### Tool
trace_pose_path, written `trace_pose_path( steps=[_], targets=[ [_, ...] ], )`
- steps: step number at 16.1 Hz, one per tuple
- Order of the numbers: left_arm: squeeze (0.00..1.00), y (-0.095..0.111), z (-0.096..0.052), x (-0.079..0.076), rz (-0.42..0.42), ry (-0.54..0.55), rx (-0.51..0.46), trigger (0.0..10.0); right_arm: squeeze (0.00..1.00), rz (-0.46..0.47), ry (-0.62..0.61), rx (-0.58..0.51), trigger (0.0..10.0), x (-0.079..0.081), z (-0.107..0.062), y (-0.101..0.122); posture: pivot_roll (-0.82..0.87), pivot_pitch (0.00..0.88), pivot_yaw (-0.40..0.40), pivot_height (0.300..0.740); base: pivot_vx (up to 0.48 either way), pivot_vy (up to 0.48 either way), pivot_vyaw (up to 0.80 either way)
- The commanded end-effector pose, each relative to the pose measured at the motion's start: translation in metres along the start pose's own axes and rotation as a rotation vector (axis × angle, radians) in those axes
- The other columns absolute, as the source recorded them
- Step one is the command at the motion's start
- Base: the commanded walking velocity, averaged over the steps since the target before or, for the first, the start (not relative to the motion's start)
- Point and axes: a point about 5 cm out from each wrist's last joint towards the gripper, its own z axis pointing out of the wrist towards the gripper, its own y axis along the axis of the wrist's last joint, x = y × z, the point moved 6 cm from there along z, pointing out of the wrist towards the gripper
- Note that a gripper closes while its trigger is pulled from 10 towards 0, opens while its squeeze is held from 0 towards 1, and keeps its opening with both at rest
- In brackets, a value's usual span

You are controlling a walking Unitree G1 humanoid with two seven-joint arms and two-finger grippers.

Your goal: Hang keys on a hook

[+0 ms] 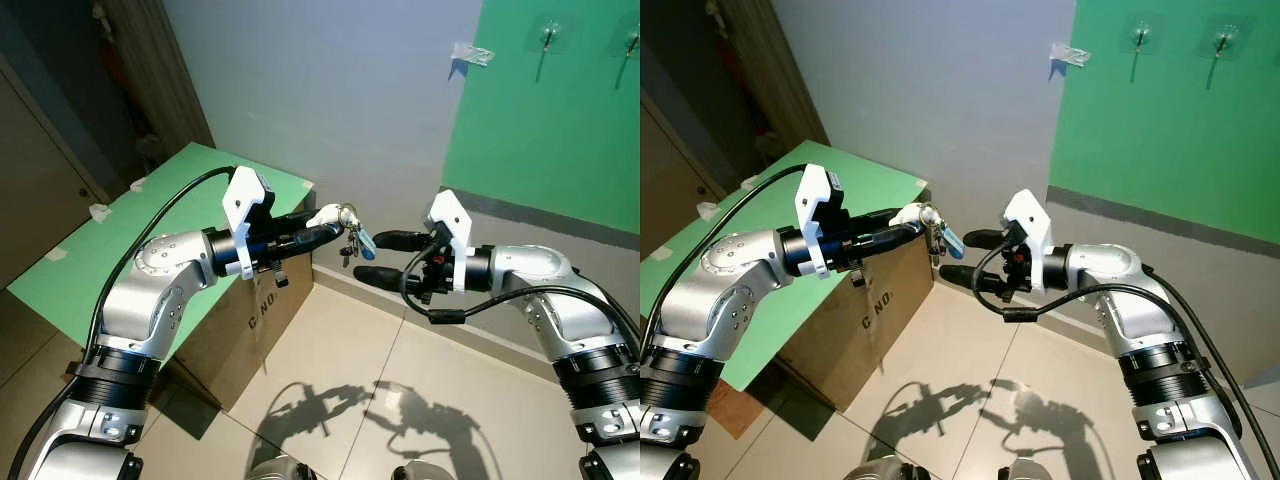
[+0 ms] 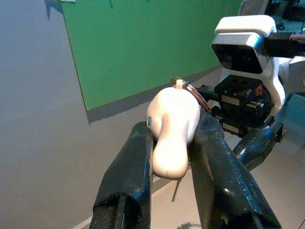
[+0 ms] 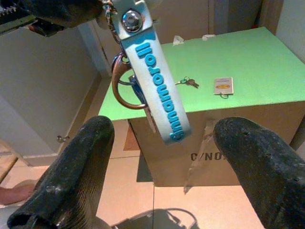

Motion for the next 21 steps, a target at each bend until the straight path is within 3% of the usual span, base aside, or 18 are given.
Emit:
trace_pose_path(
  steps=[1,3,4,5,6,21],
  targets=[
    [0.0,0.0023,-0.0027,0.001,0.013,0.002,0.008,0.0,0.0,-0.029,0.014,-0.011,10.0,0.004,0.0044,0.0075,-0.17,0.041,0.12,0.74,0.0,0.0,0.0],
    [0.0,0.0021,-0.0027,0.0005,0.012,0.002,0.007,0.0,0.0,-0.032,0.005,-0.017,9.8,0.0022,0.0048,0.0093,-0.17,0.043,0.118,0.74,0.0,0.0,0.0],
    [0.0,0.0019,-0.0028,0.0004,0.011,0.002,0.007,0.0,0.0,-0.034,-0.004,-0.023,5.1,0.0008,0.0048,0.0105,-0.17,0.043,0.118,0.74,0.0,0.0,0.0],
    [0.0,0.0019,-0.0028,0.0003,0.011,0.002,0.007,0.0,0.0,-0.034,-0.006,-0.024,3.7,0.0006,0.0048,0.0106,-0.17,0.045,0.118,0.74,0.0,0.0,0.0],
    [0.0,0.0018,-0.0029,0.0,0.011,0.001,0.007,0.0,0.0,-0.03,-0.015,-0.035,0.0,-0.0008,0.0048,0.0124,-0.17,0.047,0.118,0.74,0.0,0.0,0.0],
    [0.0,0.0014,-0.0021,0.0002,0.008,0.0,0.008,0.0,0.0,-0.005,-0.027,-0.065,0.0,-0.0022,0.0029,0.0159,-0.18,0.055,0.121,0.74,0.0,0.0,0.0]
  ],
)
